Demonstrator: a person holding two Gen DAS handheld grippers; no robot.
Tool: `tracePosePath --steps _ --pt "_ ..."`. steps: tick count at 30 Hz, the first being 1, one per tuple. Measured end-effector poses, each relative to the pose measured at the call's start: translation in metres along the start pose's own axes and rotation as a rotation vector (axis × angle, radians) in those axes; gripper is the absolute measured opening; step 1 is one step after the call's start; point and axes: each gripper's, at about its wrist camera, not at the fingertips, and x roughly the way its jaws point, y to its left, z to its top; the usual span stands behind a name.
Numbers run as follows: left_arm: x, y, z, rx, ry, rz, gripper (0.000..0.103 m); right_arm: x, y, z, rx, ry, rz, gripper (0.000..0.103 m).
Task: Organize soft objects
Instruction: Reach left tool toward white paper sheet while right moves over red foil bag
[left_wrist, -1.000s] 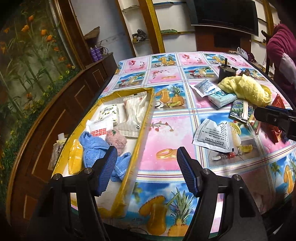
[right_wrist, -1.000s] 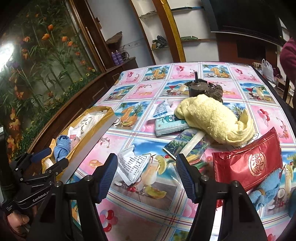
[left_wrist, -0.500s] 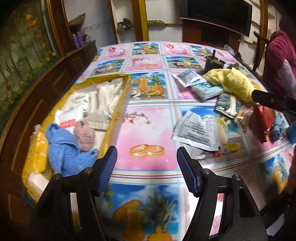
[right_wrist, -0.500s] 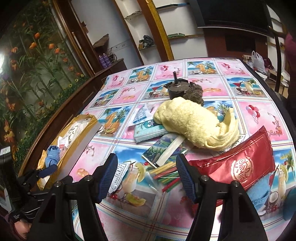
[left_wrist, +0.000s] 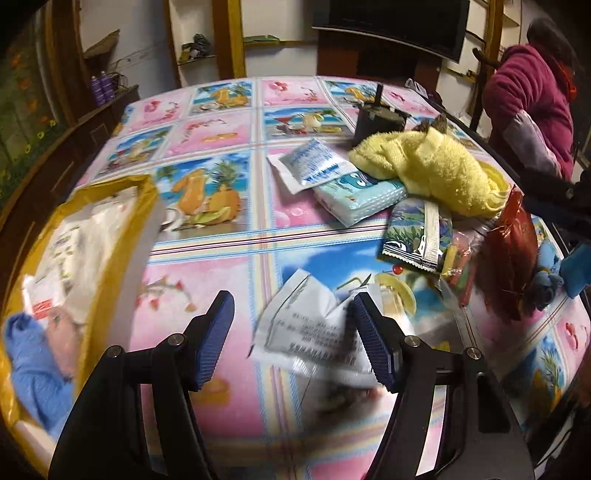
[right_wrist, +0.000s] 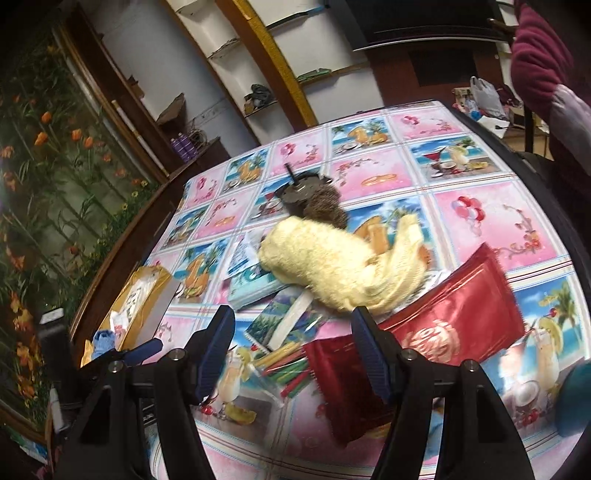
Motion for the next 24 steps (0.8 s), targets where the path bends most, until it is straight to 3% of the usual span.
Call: tracePosePath --steps 2,3,7,8,10,16,21,24 --pt "0.015 -0.004 0.001 0.003 0.027 -0.017 0.071 -0.002 -0.007 0.003 0.007 -0.002 -0.036 0.066" --pt "0.017 -0.003 0.000 -0.002 0.023 -0.025 0.078 -0.001 -0.010 0.004 0.003 0.006 -0.060 0.066" --pt "0.015 -0.009 -0.004 0.054 0.026 -0.042 0.078 0.004 -0.019 -0.001 -0.041 0.037 -0.178 0.066" --pt "0.013 -0.009 -0.006 0.058 0.023 -0.044 0.075 0.005 -0.021 -0.003 -0.058 0.043 -0.210 0.066" --pt "0.009 -0.009 -0.009 0.070 0.013 -0.054 0.053 0.006 -0.027 -0.005 -0.074 0.048 -0.268 0.066" --pt "-0.002 -0.012 -0.016 0.066 0.036 -0.082 0.031 0.012 -0.045 -0.001 -0.043 0.070 -0.300 0.067" --pt "-0.010 0.003 -0.027 0.019 0.049 -0.103 0.031 0.020 -0.003 -0.015 -0.204 0.170 -0.113 0.067" --pt "-0.018 0.011 -0.033 -0.007 0.065 -0.137 0.031 0.033 0.024 -0.033 -0.278 0.311 0.092 0.067"
